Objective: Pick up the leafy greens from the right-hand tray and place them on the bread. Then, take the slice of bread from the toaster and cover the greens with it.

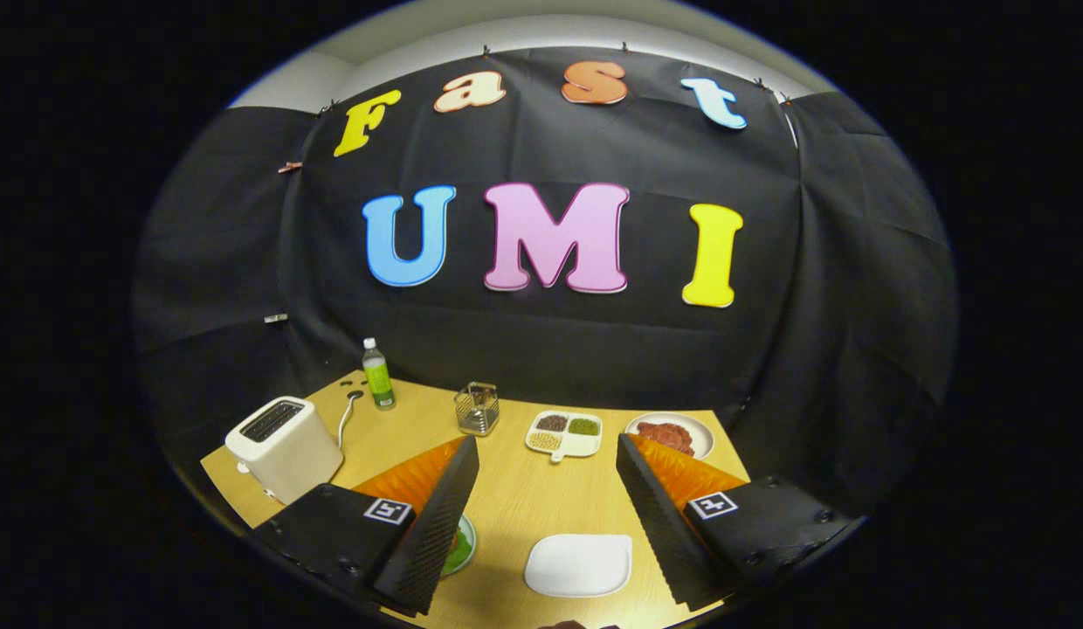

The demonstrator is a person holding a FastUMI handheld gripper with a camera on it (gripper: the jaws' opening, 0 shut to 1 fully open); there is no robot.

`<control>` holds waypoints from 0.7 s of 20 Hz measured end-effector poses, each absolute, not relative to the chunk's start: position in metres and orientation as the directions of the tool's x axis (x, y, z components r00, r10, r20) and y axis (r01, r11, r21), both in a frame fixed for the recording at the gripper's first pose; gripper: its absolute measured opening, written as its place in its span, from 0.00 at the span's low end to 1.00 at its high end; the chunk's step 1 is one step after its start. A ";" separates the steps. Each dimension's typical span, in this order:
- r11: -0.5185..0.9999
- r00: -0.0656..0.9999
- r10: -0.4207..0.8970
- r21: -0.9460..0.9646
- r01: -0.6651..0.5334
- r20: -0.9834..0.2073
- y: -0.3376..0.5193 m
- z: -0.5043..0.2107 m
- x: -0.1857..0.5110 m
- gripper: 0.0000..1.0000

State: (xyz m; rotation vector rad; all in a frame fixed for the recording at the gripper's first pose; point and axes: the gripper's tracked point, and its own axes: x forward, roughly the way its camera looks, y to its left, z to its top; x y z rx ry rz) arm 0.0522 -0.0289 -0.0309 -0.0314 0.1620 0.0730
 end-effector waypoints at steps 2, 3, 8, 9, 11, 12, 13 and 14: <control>0.999 0.993 0.029 -0.029 -0.032 -0.118 -0.041 -0.007 0.039 0.98; 0.999 0.995 0.006 -0.030 -0.010 -0.099 -0.045 0.002 0.031 0.98; 0.996 0.997 -0.059 -0.063 0.056 -0.054 -0.041 0.025 -0.020 0.98; 0.996 0.996 -0.067 -0.059 0.063 -0.061 -0.035 0.024 -0.029 0.98; 0.997 0.994 -0.076 -0.039 0.073 -0.072 -0.020 0.022 -0.041 0.98; 0.996 0.994 -0.081 -0.029 0.079 -0.074 -0.014 0.023 -0.045 0.98; 0.996 0.994 -0.087 -0.025 0.085 -0.071 -0.008 0.024 -0.049 0.98; 0.996 0.993 -0.090 -0.022 0.089 -0.070 -0.002 0.024 -0.052 0.98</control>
